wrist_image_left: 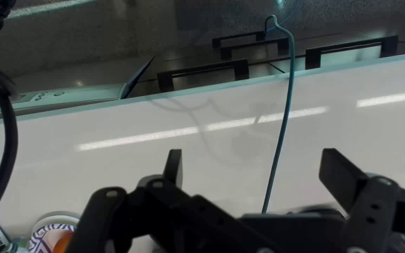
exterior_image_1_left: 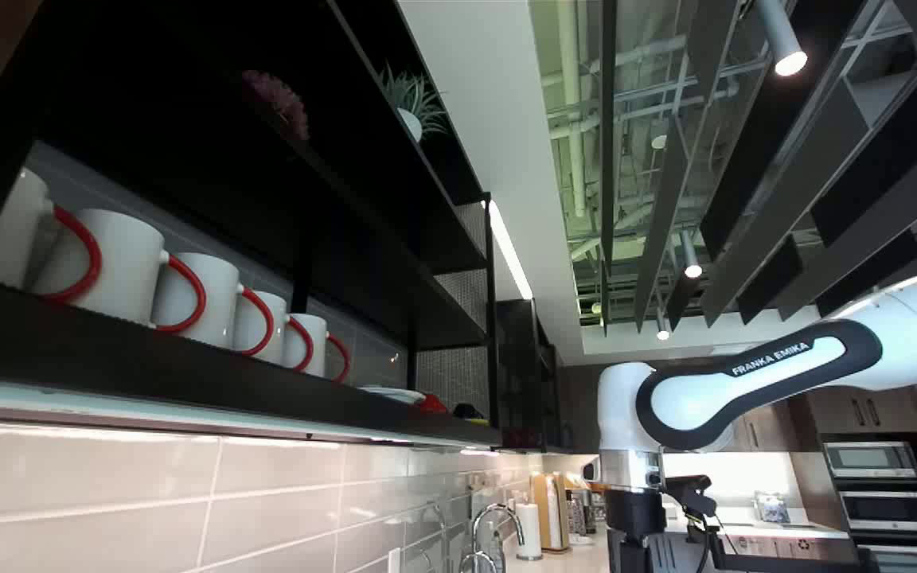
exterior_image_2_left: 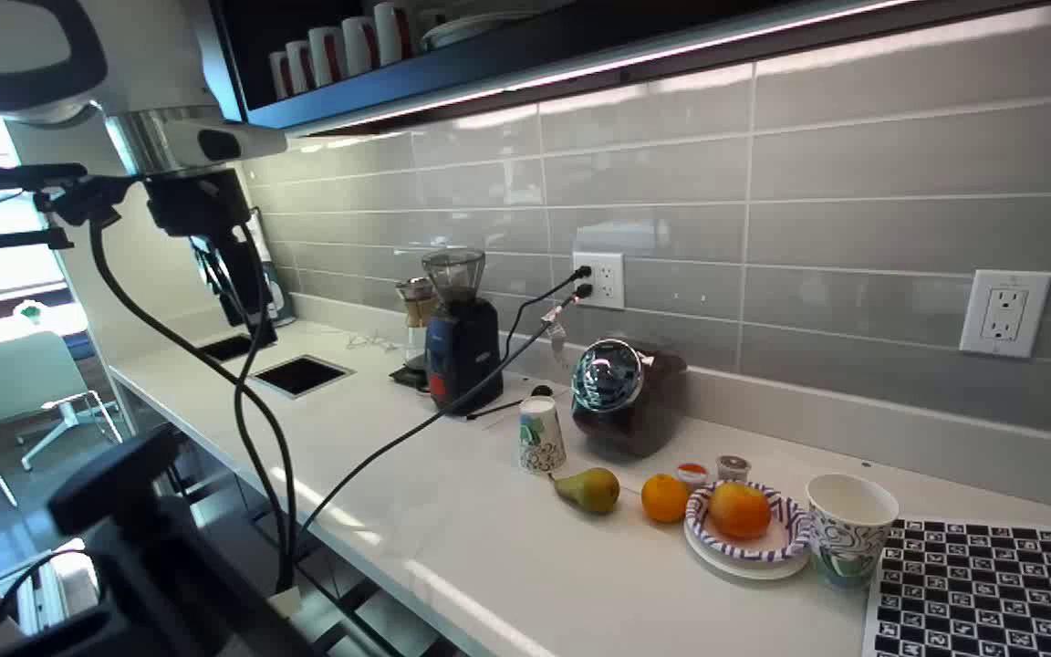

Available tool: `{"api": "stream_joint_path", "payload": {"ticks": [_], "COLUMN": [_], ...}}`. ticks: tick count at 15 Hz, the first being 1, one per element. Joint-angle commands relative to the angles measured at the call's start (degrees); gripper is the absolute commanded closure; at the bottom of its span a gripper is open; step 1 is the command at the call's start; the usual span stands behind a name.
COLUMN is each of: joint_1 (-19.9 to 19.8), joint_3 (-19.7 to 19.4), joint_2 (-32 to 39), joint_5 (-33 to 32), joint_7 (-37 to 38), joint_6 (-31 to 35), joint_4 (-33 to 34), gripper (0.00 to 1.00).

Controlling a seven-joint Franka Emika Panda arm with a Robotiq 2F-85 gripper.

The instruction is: Remove one white plate from the shelf

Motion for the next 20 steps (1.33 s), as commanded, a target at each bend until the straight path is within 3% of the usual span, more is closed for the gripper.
{"api": "stream_joint_path", "payload": {"ticks": [1, 5, 8, 14, 20], "joint_1": [-0.1, -0.1, -1.1, -1.7, -3.3], "joint_3": [0.1, 0.1, -0.8, -0.5, 0.9], "joint_2": [0.0, 0.0, 0.6, 3.9, 9.0], "joint_5": [0.1, 0.1, 4.3, 12.6, 12.7], "joint_7": [-0.1, -0.1, 5.5, 15.3, 23.2], "joint_6": [-0.1, -0.1, 0.6, 0.3, 7.0], "joint_4": [0.1, 0.1, 4.8, 19.6, 34.2], "gripper": [0.00, 0.00, 0.00, 0.00, 0.00]}}
